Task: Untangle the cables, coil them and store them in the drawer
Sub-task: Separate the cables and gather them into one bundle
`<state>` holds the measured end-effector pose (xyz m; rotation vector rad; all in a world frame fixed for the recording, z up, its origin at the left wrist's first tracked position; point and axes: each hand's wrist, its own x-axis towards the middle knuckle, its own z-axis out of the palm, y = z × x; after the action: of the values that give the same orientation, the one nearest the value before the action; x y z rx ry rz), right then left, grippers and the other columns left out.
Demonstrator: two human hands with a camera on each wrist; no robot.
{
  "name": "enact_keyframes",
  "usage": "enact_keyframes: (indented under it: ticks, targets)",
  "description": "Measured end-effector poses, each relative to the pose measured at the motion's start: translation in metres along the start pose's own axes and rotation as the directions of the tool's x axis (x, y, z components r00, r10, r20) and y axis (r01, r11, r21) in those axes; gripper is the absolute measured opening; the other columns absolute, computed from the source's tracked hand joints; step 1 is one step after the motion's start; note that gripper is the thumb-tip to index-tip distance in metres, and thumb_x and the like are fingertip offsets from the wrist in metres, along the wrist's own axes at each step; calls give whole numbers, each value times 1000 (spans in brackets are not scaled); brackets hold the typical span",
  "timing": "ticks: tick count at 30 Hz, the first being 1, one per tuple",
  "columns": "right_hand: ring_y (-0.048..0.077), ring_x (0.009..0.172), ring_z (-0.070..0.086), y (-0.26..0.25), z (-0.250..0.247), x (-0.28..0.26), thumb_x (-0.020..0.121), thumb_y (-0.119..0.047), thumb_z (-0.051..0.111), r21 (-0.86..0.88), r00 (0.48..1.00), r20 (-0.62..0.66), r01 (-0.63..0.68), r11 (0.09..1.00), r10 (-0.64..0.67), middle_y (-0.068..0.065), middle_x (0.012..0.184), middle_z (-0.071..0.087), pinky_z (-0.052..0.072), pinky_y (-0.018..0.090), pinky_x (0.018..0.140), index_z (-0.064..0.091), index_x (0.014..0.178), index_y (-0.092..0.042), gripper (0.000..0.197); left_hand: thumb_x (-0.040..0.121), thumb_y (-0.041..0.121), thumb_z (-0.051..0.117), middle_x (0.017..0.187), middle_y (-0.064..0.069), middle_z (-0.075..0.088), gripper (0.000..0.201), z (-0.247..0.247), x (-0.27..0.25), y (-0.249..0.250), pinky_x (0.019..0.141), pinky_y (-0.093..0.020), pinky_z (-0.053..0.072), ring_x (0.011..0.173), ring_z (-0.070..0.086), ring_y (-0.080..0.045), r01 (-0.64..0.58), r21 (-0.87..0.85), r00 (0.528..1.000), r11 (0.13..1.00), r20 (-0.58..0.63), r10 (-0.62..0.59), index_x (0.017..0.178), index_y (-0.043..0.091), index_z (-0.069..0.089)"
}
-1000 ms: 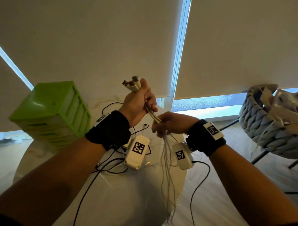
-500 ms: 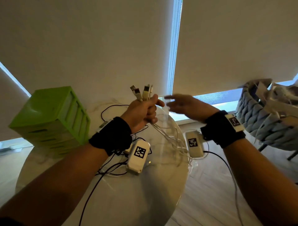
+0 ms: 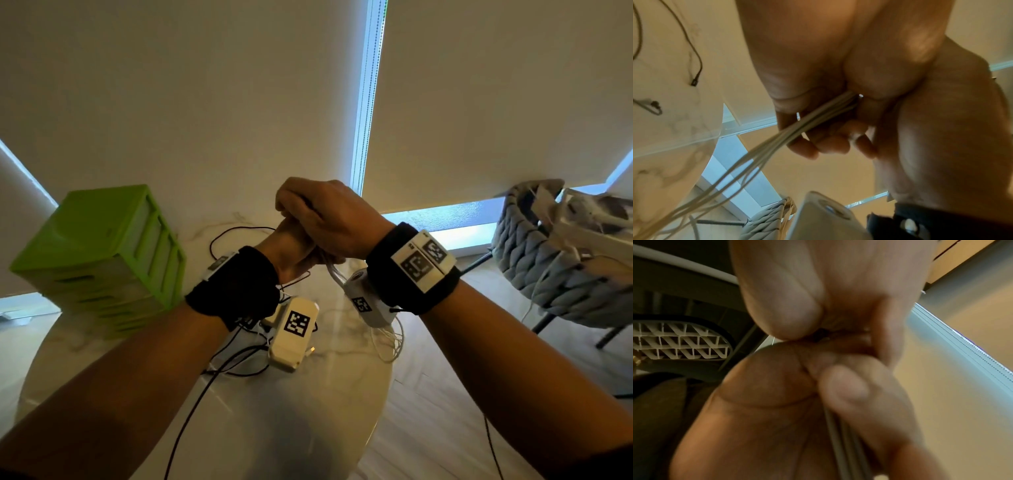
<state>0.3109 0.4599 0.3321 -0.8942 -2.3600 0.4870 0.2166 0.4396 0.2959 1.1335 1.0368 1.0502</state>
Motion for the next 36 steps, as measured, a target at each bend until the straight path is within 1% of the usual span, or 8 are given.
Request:
enact_keyframes:
  ticks: [3,6,11,17,24,30,33,36]
  targets:
    - [12,85,62,7,-4,-3,103,-35,34,202,987,-94,-106,974,127,-7,92,63,51,31,79,54,110,-19,26,102,26,34,78,-17,57,31,-4,9,0,67,-42,48,69,56,-26,-28,38,999,999,27,27,92,6,55]
    - [14,104,62,22,1,-12,102,-44,33,614,937,48,-301,730,346,0,116,62,52,33,92,32,142,-27,44,101,38,37,76,-18,58,42,-10,22,11,58,-32,49,65,56,-23,-36,-157,999,987,-41,30,82,7,58]
    - [15,54,41,69,31,-43,100,-31,43,691,883,371,-469,550,287,1,58,43,38,28,55,65,97,-14,28,97,58,26,41,5,19,65,-28,37,43,43,-19,30,36,18,-10,-48,-462,998,885,-46,30,44,21,30]
    - [9,45,39,143,16,-89,91,-31,61,441,748,431,-663,605,505,-8,47,44,35,27,55,70,75,-15,25,98,58,23,41,6,18,61,-69,42,54,41,-18,17,32,15,-8,-115,-455,987,883,-150,51,51,21,38]
    - [21,76,62,200,24,-136,87,-39,67,-209,494,366,-782,587,789,1,72,66,49,32,77,69,72,-19,25,98,57,24,40,8,19,56,-112,42,60,42,-21,14,34,14,-8,-206,-388,947,899,-310,83,58,22,41]
    - [6,57,48,178,25,-123,92,-29,62,-69,667,272,-706,705,694,-7,62,55,36,21,58,57,64,-22,30,97,36,49,37,8,26,42,-89,49,38,41,-19,16,32,19,-8,-131,153,923,980,-342,177,61,15,52]
    - [9,56,43,163,21,-105,93,-29,60,-31,767,214,-614,789,605,-7,57,48,34,23,58,49,59,-23,36,86,23,68,64,3,63,18,-69,47,18,56,-21,45,55,53,-7,-132,633,953,763,-129,273,73,10,70]
    - [10,57,45,144,20,-83,91,-31,63,-67,813,253,-526,848,524,-6,58,48,36,25,58,49,55,-26,39,71,26,83,109,6,70,19,-35,37,-5,91,-17,46,93,62,2,-257,745,966,615,196,166,87,26,72]
